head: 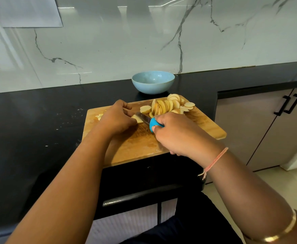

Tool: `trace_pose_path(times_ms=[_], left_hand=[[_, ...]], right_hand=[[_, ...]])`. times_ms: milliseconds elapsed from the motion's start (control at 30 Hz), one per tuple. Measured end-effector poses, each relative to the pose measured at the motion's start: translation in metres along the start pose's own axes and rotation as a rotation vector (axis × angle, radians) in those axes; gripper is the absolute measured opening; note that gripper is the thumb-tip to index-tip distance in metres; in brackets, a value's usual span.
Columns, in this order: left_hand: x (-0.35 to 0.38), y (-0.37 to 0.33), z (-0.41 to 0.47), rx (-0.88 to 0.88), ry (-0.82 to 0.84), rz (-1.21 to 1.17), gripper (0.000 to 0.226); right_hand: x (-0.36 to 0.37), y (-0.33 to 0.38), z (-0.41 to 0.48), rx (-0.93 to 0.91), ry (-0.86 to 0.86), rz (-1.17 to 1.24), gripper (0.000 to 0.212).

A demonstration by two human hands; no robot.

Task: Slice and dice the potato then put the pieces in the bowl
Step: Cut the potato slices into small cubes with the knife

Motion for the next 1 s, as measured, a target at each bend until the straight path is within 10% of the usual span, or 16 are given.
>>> trace_pose_path(times_ms=[1000], left_hand=[[-0.004, 0.007, -0.001, -0.038, -0.056, -0.097, 0.027]], right_hand=[[-0.009, 0.017, -0.01, 0.019, -0.015, -0.006, 0.039]])
Point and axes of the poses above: each hand's wrist, its own z-axis towards the middle knuckle, its own x-axis out of the palm, y = z × x, the point moved 1 cm from there along z, towards the middle knuckle, and after that the axes turned 7 degrees about -z, right-handed, at the moved point
